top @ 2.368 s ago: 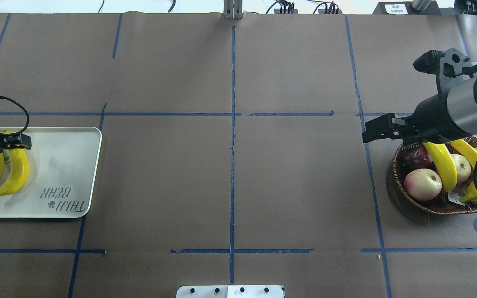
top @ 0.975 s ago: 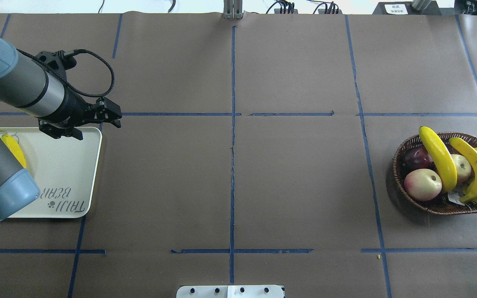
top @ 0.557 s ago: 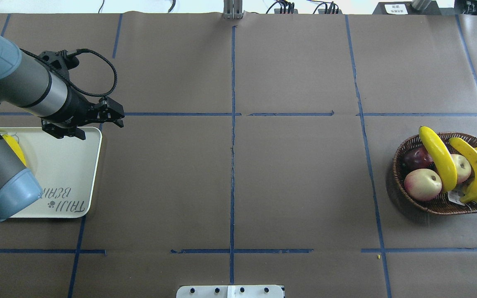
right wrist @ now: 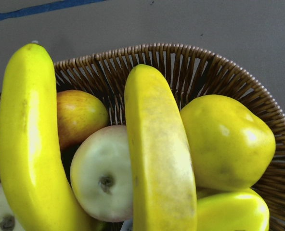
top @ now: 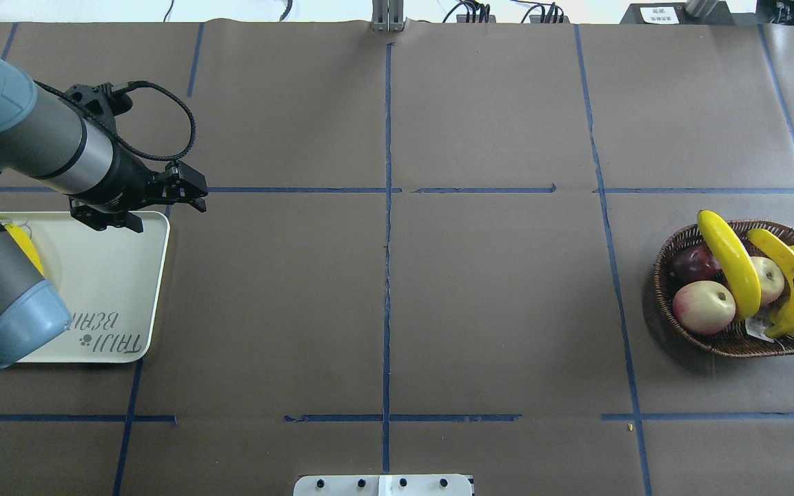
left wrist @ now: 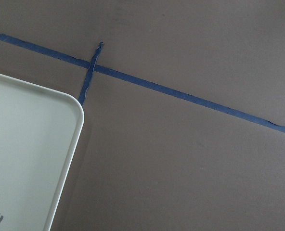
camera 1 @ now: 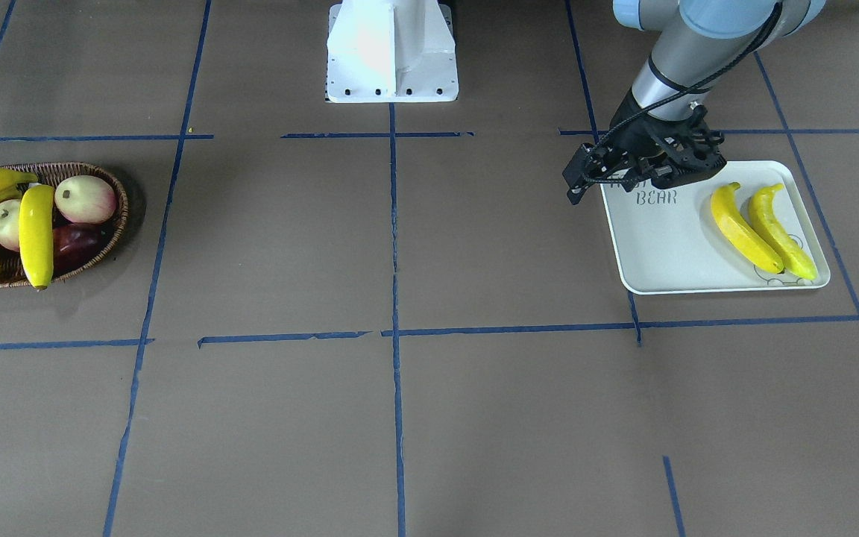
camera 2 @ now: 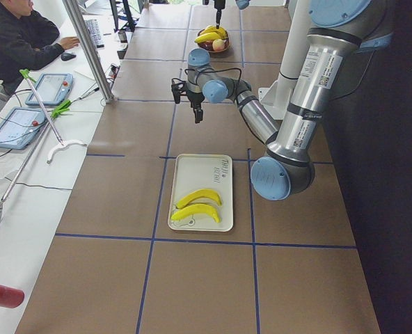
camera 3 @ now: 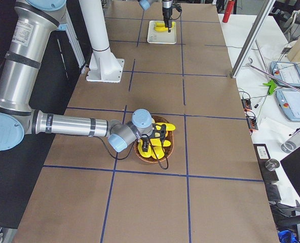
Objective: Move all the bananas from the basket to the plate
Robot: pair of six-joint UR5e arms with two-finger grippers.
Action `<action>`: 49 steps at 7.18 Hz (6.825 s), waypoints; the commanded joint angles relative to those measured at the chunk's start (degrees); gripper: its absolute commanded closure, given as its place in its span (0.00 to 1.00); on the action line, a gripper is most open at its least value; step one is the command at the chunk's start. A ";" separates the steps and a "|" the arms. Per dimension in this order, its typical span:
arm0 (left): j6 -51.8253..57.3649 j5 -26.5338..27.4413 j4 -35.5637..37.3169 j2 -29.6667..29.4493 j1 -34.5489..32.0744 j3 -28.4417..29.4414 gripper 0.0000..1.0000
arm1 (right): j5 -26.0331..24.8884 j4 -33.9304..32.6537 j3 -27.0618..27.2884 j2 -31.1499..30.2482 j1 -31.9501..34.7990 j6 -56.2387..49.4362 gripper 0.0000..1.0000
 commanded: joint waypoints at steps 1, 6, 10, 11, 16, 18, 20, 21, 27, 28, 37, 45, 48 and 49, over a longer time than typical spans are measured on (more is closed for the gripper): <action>0.01 0.00 0.00 0.00 0.00 0.00 0.00 | -0.09 0.08 0.14 -0.02 -0.74 -0.43 0.52; 0.01 0.00 0.00 -0.35 0.09 0.18 0.00 | 1.67 0.16 3.47 -0.98 3.54 -0.79 1.00; 0.01 -0.09 0.00 -0.35 0.53 0.09 0.00 | 5.53 -0.71 11.73 -5.03 11.29 -6.92 1.00; 0.01 -0.17 -0.09 -0.44 0.53 0.00 0.01 | 8.41 -0.71 11.91 -3.55 13.22 -6.94 1.00; -10.95 0.00 -5.67 -5.45 4.56 0.70 0.01 | 0.13 -17.14 12.09 22.69 -1.30 3.44 1.00; -15.97 0.00 -17.34 -6.15 4.57 5.33 0.01 | -9.78 -17.15 12.79 29.04 -11.67 13.33 1.00; -23.68 -0.09 -32.61 -6.76 4.66 9.56 0.01 | -19.11 -17.15 16.03 31.95 -21.96 19.21 1.00; -27.98 0.00 -41.66 -7.29 5.88 12.19 0.01 | -24.64 -17.15 16.22 35.19 -27.40 23.95 1.00; -34.09 9.58 -47.37 -18.11 12.74 20.21 0.01 | -35.42 -18.47 16.48 41.37 -38.62 29.01 1.00; -34.00 9.58 -47.63 -18.11 12.74 20.74 0.01 | -35.42 -18.38 16.92 41.37 -38.62 29.01 1.00; -34.62 11.69 -49.22 -18.90 14.24 21.89 1.00 | -37.09 -18.64 17.71 41.20 -38.79 30.76 0.00; 1.64 -1.52 -35.68 19.19 -5.00 13.01 1.00 | -32.69 -37.19 29.58 40.41 -34.49 29.97 0.00; 5.28 3.86 -35.42 23.46 -4.13 14.59 1.00 | -32.69 -37.19 29.49 40.41 -34.31 29.97 0.00; 5.20 3.87 -34.29 22.68 -4.13 14.50 1.00 | -32.69 -37.19 29.49 40.41 -34.14 29.97 0.00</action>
